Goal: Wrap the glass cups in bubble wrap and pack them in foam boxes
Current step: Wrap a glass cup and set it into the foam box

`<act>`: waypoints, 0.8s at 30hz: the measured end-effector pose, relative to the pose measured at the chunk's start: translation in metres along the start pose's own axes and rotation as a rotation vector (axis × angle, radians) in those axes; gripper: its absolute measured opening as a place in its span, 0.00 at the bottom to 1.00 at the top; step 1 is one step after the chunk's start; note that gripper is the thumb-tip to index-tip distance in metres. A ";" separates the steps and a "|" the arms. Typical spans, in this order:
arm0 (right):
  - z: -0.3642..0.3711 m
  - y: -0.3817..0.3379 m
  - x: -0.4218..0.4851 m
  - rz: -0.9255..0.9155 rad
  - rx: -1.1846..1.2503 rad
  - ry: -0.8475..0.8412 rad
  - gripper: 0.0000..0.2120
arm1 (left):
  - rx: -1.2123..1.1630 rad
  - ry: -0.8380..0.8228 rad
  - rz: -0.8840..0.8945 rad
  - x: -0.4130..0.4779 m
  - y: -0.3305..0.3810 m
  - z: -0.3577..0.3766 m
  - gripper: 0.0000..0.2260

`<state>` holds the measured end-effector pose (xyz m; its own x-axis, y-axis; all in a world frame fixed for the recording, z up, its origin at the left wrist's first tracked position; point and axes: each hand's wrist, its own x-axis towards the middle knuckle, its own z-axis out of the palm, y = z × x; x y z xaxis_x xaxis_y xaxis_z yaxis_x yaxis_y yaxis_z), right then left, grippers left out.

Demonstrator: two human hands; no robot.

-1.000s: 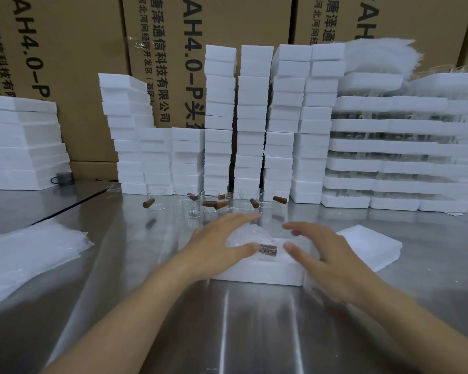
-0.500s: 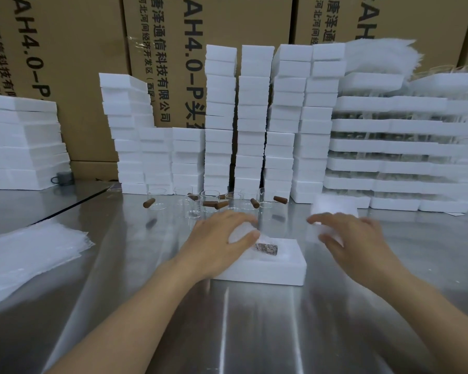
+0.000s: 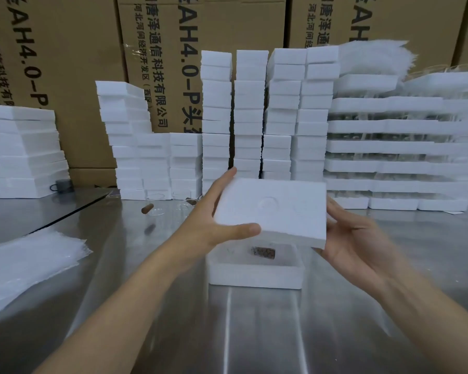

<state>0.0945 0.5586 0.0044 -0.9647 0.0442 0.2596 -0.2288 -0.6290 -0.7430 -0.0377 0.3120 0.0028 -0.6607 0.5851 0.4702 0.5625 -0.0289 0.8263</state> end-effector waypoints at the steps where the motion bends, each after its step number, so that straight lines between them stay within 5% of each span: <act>1: -0.001 0.000 0.000 0.005 0.022 0.008 0.24 | 0.002 -0.032 -0.012 0.000 0.000 -0.003 0.48; 6: -0.007 0.002 0.001 0.017 -0.019 0.096 0.22 | 0.019 0.042 -0.057 0.001 -0.003 -0.010 0.47; 15: -0.014 0.023 0.002 -0.014 -0.751 0.251 0.14 | 0.168 0.011 -0.215 -0.006 -0.011 -0.029 0.52; 24: -0.024 0.032 0.006 0.008 -0.867 0.377 0.15 | 0.170 -0.106 -0.299 -0.008 -0.020 -0.031 0.48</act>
<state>0.0781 0.5578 -0.0327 -0.9106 0.3858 0.1484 -0.0928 0.1591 -0.9829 -0.0588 0.2827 -0.0085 -0.7586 0.6281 0.1730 0.4324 0.2868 0.8548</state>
